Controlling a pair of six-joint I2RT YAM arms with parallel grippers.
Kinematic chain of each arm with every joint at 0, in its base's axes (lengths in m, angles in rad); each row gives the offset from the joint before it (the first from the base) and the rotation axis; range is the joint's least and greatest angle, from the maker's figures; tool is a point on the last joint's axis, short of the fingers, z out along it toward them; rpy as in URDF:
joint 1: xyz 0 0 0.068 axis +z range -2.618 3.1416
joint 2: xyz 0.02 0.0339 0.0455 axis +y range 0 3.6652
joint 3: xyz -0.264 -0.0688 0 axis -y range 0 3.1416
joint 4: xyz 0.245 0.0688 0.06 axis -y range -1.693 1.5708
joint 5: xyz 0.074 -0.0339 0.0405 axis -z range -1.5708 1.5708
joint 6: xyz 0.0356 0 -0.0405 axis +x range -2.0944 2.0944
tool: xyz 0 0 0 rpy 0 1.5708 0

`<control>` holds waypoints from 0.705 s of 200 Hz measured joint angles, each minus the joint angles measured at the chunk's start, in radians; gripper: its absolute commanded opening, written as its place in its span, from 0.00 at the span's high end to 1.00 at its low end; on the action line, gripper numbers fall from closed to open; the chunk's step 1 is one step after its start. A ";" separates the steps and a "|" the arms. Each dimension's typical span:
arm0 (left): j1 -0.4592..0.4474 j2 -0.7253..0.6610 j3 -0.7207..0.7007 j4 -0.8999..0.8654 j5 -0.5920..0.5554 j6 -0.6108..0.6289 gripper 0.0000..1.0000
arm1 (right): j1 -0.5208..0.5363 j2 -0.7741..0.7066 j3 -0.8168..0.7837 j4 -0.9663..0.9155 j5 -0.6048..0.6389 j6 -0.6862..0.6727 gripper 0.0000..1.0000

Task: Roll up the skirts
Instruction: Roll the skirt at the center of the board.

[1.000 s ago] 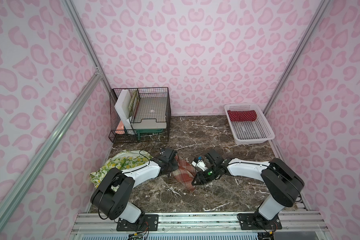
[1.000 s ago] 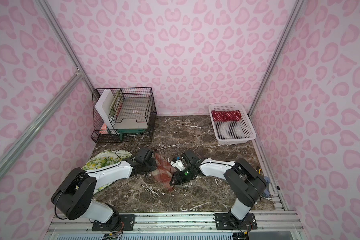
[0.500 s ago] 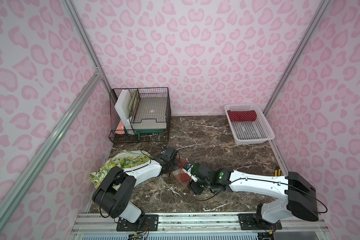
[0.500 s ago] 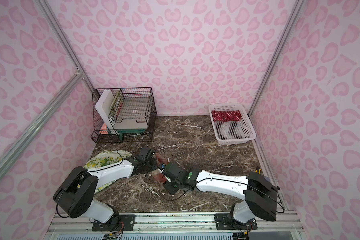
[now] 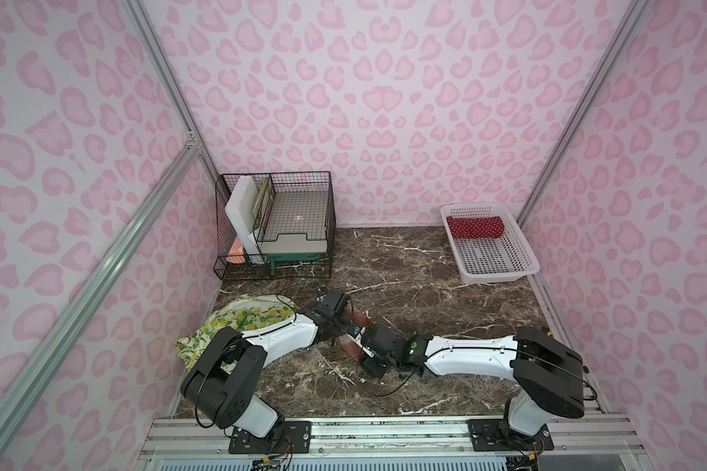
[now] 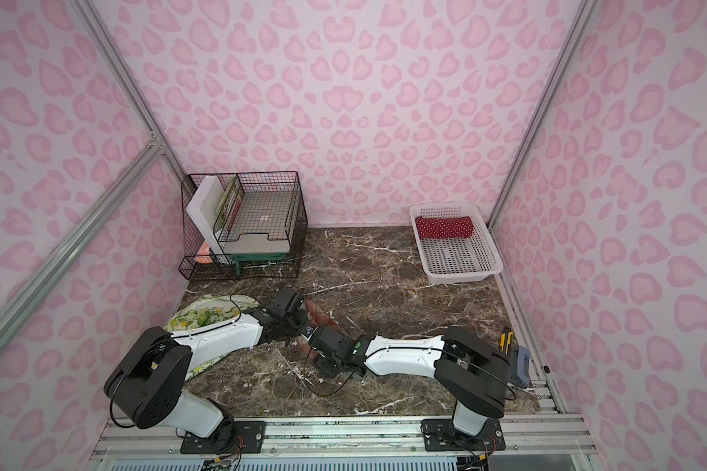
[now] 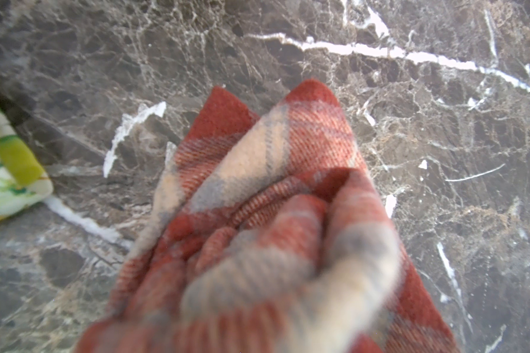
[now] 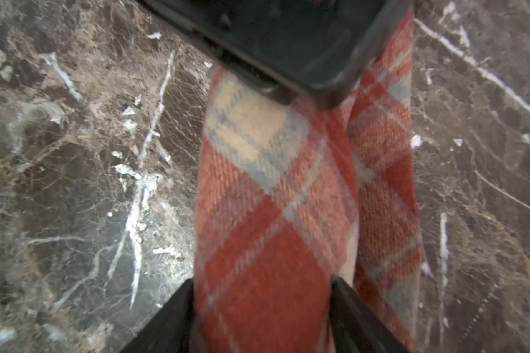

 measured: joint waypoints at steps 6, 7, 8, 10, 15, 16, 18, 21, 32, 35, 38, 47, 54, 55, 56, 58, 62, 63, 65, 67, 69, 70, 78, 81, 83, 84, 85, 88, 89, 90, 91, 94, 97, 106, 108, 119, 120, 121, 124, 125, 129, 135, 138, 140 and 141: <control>0.000 0.000 0.000 0.000 0.002 0.001 1.00 | -0.005 0.003 -0.005 0.011 -0.009 0.000 0.95; 0.000 0.000 0.000 0.000 0.002 0.002 1.00 | -0.005 0.003 -0.006 0.013 -0.010 -0.001 0.96; 0.000 0.000 0.000 0.000 0.002 0.002 1.00 | -0.006 0.003 -0.006 0.014 -0.011 -0.001 0.98; 0.000 0.000 0.000 0.000 0.003 0.003 1.00 | -0.006 0.003 -0.008 0.017 -0.014 -0.002 1.00; 0.000 0.001 0.000 0.001 0.005 0.006 0.95 | -0.008 0.003 -0.014 0.029 -0.027 0.000 1.00; 0.000 0.001 0.000 0.001 0.005 0.007 0.93 | -0.009 0.003 -0.014 0.030 -0.030 0.000 1.00; 0.000 0.001 0.000 0.001 0.006 0.008 0.89 | -0.010 0.003 -0.016 0.035 -0.035 0.001 1.00; 0.000 0.001 0.000 0.001 0.007 0.010 0.82 | -0.012 0.002 -0.019 0.040 -0.043 0.003 1.00; 0.001 0.001 0.001 0.008 0.009 0.019 0.56 | -0.029 0.002 -0.029 0.058 -0.088 0.011 1.00; 0.001 0.001 0.002 0.008 0.009 0.021 0.51 | -0.035 0.002 -0.032 0.065 -0.106 0.014 1.00; 0.002 0.000 0.002 0.007 0.010 0.022 0.47 | -0.042 0.002 -0.035 0.070 -0.120 0.016 1.00; 0.005 -0.005 0.007 -0.003 0.017 0.025 0.27 | -0.071 0.003 -0.047 0.093 -0.184 0.038 1.00; 0.008 -0.012 0.013 -0.020 0.024 0.031 0.02 | -0.100 0.007 -0.058 0.116 -0.248 0.057 1.00; 0.008 -0.013 0.014 -0.023 0.024 0.031 0.02 | -0.109 0.008 -0.062 0.124 -0.268 0.064 1.00; 0.008 -0.014 0.015 -0.024 0.024 0.032 0.01 | -0.114 0.008 -0.064 0.128 -0.277 0.067 1.00; 0.010 -0.018 0.018 -0.032 0.026 0.035 0.01 | -0.124 0.009 -0.068 0.136 -0.297 0.074 1.00; 0.013 -0.023 0.022 -0.040 0.030 0.039 0.01 | -0.140 0.010 -0.077 0.153 -0.333 0.088 1.00; 0.014 -0.026 0.024 -0.044 0.031 0.041 0.01 | -0.145 0.010 -0.079 0.156 -0.343 0.092 1.00; 0.015 -0.030 0.026 -0.048 0.034 0.042 0.01 | -0.158 0.011 -0.086 0.168 -0.369 0.103 1.00; 0.018 -0.034 0.029 -0.053 0.037 0.043 0.02 | -0.167 0.011 -0.091 0.178 -0.386 0.111 1.00; 0.019 -0.038 0.031 -0.058 0.037 0.044 0.02 | -0.175 0.012 -0.097 0.190 -0.404 0.119 1.00; 0.020 -0.040 0.032 -0.060 0.038 0.044 0.02 | -0.180 0.013 -0.099 0.196 -0.412 0.124 1.00; 0.029 -0.061 0.045 -0.084 0.042 0.045 0.02 | -0.220 0.017 -0.126 0.248 -0.498 0.162 1.00; 0.032 -0.067 0.050 -0.090 0.042 0.045 0.02 | -0.234 0.019 -0.134 0.266 -0.529 0.177 1.00; 0.035 -0.073 0.055 -0.096 0.042 0.050 0.01 | -0.249 0.022 -0.142 0.282 -0.557 0.191 1.00; 0.037 -0.075 0.056 -0.098 0.042 0.050 0.02 | -0.254 0.023 -0.145 0.287 -0.568 0.196 1.00; 0.037 -0.077 0.058 -0.100 0.042 0.051 0.01 | -0.258 0.024 -0.148 0.293 -0.577 0.201 1.00; 0.041 -0.085 0.064 -0.106 0.041 0.052 0.02 | -0.272 0.027 -0.155 0.312 -0.606 0.216 1.00; 0.042 -0.087 0.065 -0.108 0.040 0.052 0.01 | -0.277 0.028 -0.158 0.318 -0.615 0.220 1.00; 0.043 -0.089 0.067 -0.109 0.040 0.053 0.01 | -0.282 0.030 -0.161 0.324 -0.624 0.226 1.00; 0.045 -0.093 0.070 -0.112 0.040 0.053 0.01 | -0.291 0.033 -0.167 0.338 -0.647 0.237 1.00; 0.047 -0.098 0.074 -0.117 0.040 0.056 0.02 | -0.306 0.037 -0.174 0.358 -0.676 0.254 1.00; 0.051 -0.106 0.080 -0.122 0.040 0.060 0.02 | -0.317 0.043 -0.181 0.375 -0.703 0.269 1.00; 0.060 -0.126 0.093 -0.137 0.039 0.068 0.02 | -0.357 0.066 -0.200 0.440 -0.798 0.324 1.00; 0.061 -0.129 0.095 -0.139 0.039 0.068 0.02 | -0.364 0.071 -0.203 0.452 -0.816 0.334 1.00; 0.069 -0.150 0.109 -0.157 0.037 0.068 0.02 | -0.406 0.105 -0.219 0.525 -0.913 0.397 1.00; 0.069 -0.151 0.109 -0.158 0.037 0.068 0.01 | -0.409 0.107 -0.220 0.531 -0.920 0.403 1.00; 0.069 -0.151 0.111 -0.159 0.037 0.068 0.01 | -0.411 0.110 -0.221 0.536 -0.926 0.409 1.00; 0.070 -0.155 0.114 -0.163 0.037 0.068 0.01 | -0.420 0.117 -0.224 0.550 -0.944 0.423 1.00; 0.070 -0.156 0.115 -0.164 0.036 0.068 0.01 | -0.423 0.120 -0.224 0.554 -0.950 0.428 1.00; 0.070 -0.160 0.119 -0.167 0.036 0.068 0.02 | -0.435 0.131 -0.225 0.574 -0.978 0.451 1.00; 0.069 -0.164 0.124 -0.172 0.039 0.070 0.01 | -0.450 0.146 -0.226 0.596 -1.011 0.478 1.00; 0.069 -0.166 0.125 -0.173 0.042 0.071 0.02 | -0.462 0.158 -0.227 0.610 -1.033 0.496 1.00; 0.068 -0.167 0.126 -0.174 0.045 0.071 0.01 | -0.467 0.163 -0.227 0.617 -1.043 0.505 1.00; 0.068 -0.167 0.126 -0.175 0.046 0.071 0.01 | -0.470 0.165 -0.227 0.621 -1.049 0.509 1.00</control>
